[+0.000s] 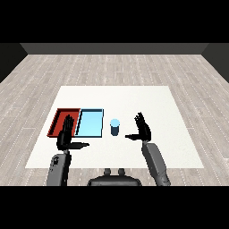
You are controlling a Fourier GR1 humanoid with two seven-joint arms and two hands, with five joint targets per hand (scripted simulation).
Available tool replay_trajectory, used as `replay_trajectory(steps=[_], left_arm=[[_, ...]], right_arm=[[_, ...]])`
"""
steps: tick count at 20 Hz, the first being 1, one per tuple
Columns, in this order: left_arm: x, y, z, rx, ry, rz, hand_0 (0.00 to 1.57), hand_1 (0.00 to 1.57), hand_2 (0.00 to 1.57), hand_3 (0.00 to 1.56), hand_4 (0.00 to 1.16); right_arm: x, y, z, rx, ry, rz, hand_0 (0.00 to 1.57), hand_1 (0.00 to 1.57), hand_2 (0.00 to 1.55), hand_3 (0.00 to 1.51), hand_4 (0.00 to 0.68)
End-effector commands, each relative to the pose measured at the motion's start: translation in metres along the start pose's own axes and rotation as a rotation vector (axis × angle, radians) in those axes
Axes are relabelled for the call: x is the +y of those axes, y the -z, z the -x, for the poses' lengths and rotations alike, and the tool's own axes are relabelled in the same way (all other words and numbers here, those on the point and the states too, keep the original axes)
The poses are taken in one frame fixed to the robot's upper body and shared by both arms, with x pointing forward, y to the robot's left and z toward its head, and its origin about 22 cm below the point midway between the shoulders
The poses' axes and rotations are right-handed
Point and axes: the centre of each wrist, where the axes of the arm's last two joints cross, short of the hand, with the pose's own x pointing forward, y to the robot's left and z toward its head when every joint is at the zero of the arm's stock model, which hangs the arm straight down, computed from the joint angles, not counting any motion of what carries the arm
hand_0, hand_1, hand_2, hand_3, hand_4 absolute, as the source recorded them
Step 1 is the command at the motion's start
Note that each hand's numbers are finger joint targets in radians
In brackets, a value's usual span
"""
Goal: Pick the blue can and put it in the blue box
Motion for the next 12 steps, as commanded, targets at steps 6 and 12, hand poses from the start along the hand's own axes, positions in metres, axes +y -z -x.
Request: replay_trajectory(steps=[6,12], left_arm=[[-0.012,0.001,-0.003,0.002,-0.013,-0.012,0.0,0.0,0.0,0.0,0.0],[-0.012,0.004,-0.005,-0.002,-0.018,0.018,0.0,0.0,0.0,0.0,0.0]], right_arm=[[0.007,0.011,0.049,0.03,0.014,0.006,0.0,0.0,0.0,0.0,0.0],[0.046,0.022,0.039,0.059,0.037,-0.044,0.0,0.0,0.0,0.0,0.0]])
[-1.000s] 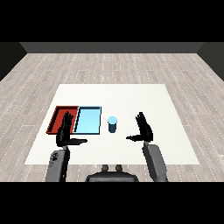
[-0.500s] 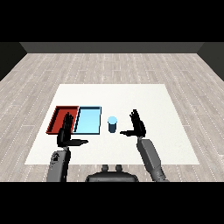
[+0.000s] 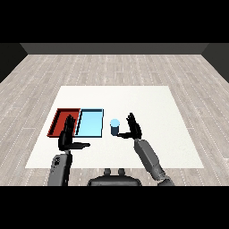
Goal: Pick the blue can and put it in the blue box
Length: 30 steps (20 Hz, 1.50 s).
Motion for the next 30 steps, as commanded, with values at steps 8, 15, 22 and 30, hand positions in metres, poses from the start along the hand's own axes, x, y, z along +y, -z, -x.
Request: replay_trajectory(steps=[8,15,22,30], left_arm=[[-0.004,-0.003,-0.01,-0.021,0.001,-0.018,0.0,0.0,0.0,0.0,0.0],[0.008,-0.012,-0.005,-0.007,-0.006,-0.007,0.0,0.0,0.0,0.0,0.0],[-0.007,0.011,-0.01,0.01,-0.026,-0.015,0.0,0.0,0.0,0.0,0.0],[-0.008,-0.007,0.002,-0.004,-0.02,-0.015,0.0,0.0,0.0,0.0,0.0]], right_arm=[[0.039,0.018,0.015,0.052,-0.07,-0.028,0.0,0.0,0.0,0.0,0.0],[0.049,0.02,0.031,0.053,-0.081,-0.018,0.0,0.0,0.0,0.0,0.0],[0.056,0.04,0.028,0.094,-0.097,-0.053,0.0,0.0,0.0,0.0,0.0],[0.066,0.03,0.038,0.115,-0.113,-0.043,0.0,0.0,0.0,0.0,0.0]])
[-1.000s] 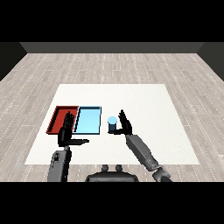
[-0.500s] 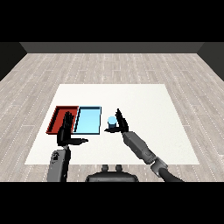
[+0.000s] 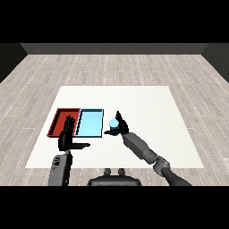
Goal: Pick the blue can and put it in the blue box
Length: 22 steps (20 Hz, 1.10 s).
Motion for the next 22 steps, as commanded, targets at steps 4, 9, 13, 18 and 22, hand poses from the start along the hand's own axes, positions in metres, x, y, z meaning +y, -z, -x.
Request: replay_trajectory(steps=[4,9,13,18,22], left_arm=[[0.0,0.0,-0.016,0.019,-0.016,-0.01,0.0,0.0,0.0,0.0,0.0],[0.01,-0.009,-0.012,-0.007,-0.008,-0.022,0.0,0.0,0.0,0.0,0.0],[0.023,0.02,-0.024,-0.011,-0.02,-0.014,0.0,0.0,0.0,0.0,0.0],[-0.003,0.003,0.006,-0.008,-0.009,-0.036,0.0,0.0,0.0,0.0,0.0],[0.01,-0.006,0.003,-0.012,0.006,-0.046,0.0,0.0,0.0,0.0,0.0]], right_arm=[[-0.004,0.004,0.003,0.023,-0.013,-0.005,0.0,0.0,0.0,0.0,0.0],[0.016,0.003,-0.002,0.042,-0.014,-0.007,0.0,0.0,0.0,0.0,0.0],[0.016,0.008,-0.006,0.079,-0.057,0.124,0.55,0.55,0.72,0.62,0.0],[0.011,0.01,0.002,0.138,-0.365,0.168,1.51,1.51,1.55,1.51,0.542],[0.012,0.008,0.004,0.193,-0.437,0.169,1.45,1.45,1.53,1.5,0.523]])
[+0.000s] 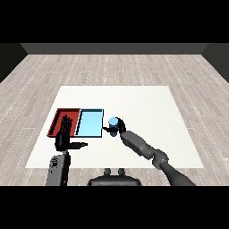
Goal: Pick the blue can and put it in the blue box
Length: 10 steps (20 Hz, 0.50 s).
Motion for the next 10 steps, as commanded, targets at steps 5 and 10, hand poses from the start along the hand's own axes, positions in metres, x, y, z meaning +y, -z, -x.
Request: replay_trajectory(steps=[5,10], left_arm=[[-0.002,-0.006,0.004,-0.004,-0.03,-0.002,0.0,0.0,0.0,0.0,0.0],[-0.017,0.003,0.004,0.019,-0.031,0.051,0.0,0.0,0.0,0.0,0.0]], right_arm=[[0.008,-0.006,-0.001,-0.017,-0.051,0.008,1.52,1.52,1.51,1.45,0.55],[-0.006,0.01,-0.02,-0.146,-0.058,-0.047,1.49,1.49,1.46,1.4,0.562]])
